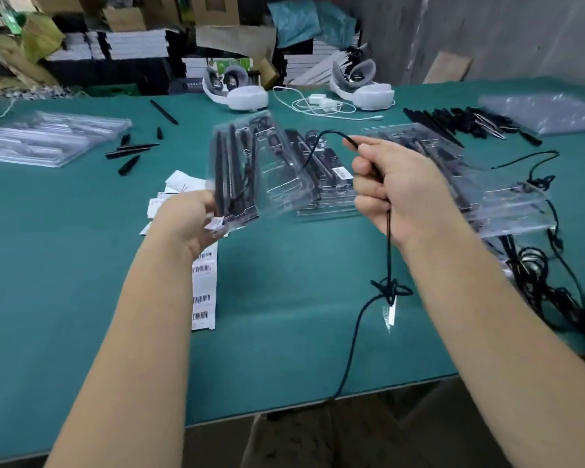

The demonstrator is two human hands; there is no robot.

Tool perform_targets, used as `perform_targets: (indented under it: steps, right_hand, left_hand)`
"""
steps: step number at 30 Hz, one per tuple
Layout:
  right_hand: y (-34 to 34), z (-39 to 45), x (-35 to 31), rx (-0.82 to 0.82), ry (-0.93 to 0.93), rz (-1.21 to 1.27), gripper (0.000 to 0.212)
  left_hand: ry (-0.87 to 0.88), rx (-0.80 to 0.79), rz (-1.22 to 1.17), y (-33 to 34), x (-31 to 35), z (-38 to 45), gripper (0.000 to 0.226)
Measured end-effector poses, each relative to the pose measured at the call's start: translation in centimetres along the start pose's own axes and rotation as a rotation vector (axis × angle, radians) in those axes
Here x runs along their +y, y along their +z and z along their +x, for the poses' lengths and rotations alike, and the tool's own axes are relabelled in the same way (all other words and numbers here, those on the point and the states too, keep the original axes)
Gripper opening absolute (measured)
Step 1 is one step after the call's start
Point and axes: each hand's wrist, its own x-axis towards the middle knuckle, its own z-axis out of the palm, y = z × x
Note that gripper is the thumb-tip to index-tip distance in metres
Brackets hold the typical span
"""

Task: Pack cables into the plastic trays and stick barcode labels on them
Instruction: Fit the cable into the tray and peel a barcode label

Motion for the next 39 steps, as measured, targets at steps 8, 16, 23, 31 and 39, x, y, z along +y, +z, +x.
perform_targets:
  steps: [8, 16, 23, 31, 39]
  right_hand:
    - [0.3, 6.1, 7.0, 0.201, -0.053, -0.394, 0.028]
    - [-2.4, 5.4, 9.8, 0.191, -0.182, -0.532, 0.019]
    - [-2.6, 4.8, 9.8, 0.078, -0.187, -0.492, 0.027]
    - [-2.4, 6.1, 10.8, 0.069, 0.077, -0.643, 0.024]
    - [-2.3, 5.6, 10.3, 0.049, 0.152, -0.699, 0.020]
  left_hand:
    - [0.154, 0.120, 0.382, 0.1, -4.3, 3.7, 0.019]
    - [0.309, 0.272, 1.060, 1.0, -5.4, 2.8, 0.023]
    - [0.348, 0.337, 1.175, 0.8, -5.5, 2.3, 0.036]
    - [0.250, 0.185, 1.097, 0.2, -5.3, 3.3, 0.030]
    - [0.228, 0.043, 0.848, -0.9, -5.1, 3.0, 0.027]
